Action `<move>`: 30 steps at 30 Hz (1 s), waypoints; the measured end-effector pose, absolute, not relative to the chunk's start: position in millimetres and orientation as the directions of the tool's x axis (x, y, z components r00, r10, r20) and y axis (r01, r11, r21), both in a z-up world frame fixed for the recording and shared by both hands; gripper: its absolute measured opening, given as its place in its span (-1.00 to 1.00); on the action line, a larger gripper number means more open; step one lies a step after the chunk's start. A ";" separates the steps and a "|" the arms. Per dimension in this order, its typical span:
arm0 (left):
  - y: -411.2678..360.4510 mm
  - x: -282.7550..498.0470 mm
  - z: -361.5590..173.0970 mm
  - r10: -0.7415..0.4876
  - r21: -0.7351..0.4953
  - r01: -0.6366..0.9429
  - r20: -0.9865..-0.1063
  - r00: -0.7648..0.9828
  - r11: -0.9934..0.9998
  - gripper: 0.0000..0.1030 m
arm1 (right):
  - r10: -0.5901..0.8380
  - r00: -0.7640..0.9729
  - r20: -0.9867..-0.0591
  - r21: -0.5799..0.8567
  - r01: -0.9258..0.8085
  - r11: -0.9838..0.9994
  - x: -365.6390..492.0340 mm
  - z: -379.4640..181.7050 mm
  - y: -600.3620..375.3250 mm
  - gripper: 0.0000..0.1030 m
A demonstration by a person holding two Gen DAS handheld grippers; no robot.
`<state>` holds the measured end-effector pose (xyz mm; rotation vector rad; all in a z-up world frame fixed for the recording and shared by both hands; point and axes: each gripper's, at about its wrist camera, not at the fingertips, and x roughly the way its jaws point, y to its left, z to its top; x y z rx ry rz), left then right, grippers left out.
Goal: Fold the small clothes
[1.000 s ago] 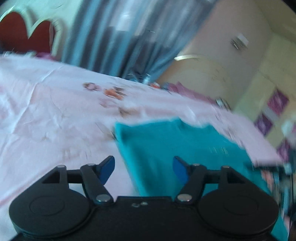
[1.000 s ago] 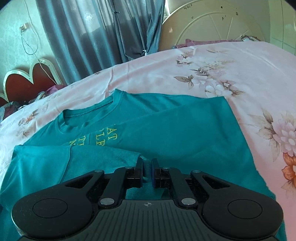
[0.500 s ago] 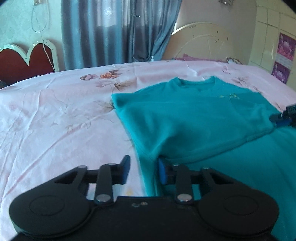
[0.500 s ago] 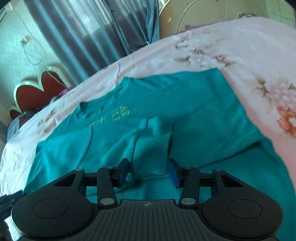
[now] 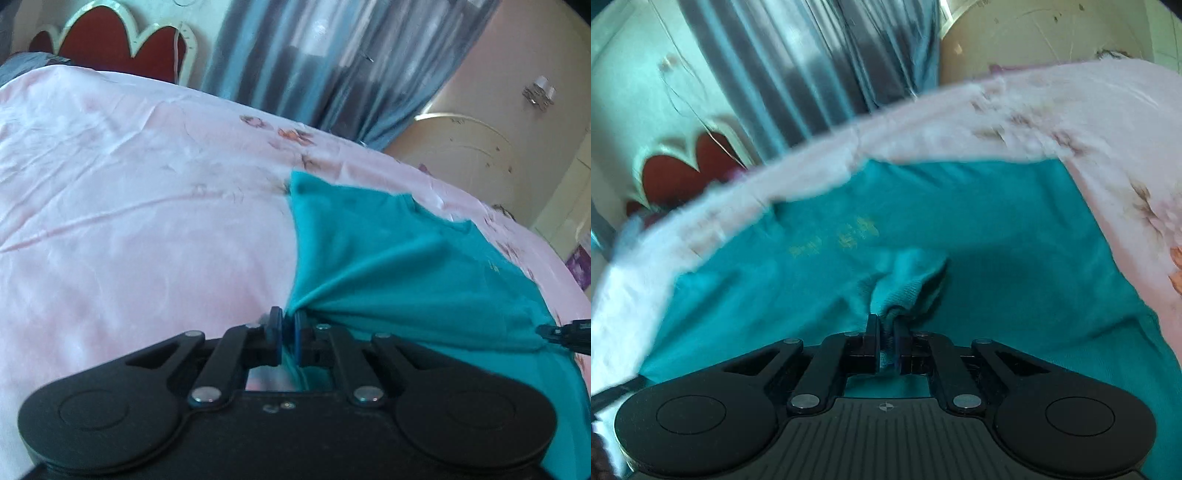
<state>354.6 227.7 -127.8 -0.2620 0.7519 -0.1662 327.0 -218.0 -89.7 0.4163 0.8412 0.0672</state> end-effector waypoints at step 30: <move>239.1 528.5 -128.1 -0.371 -0.329 0.206 -0.593 0.715 0.922 -0.94 | 0.213 0.739 -0.640 0.364 0.048 0.930 380.0 -84.2 -226.7 -0.91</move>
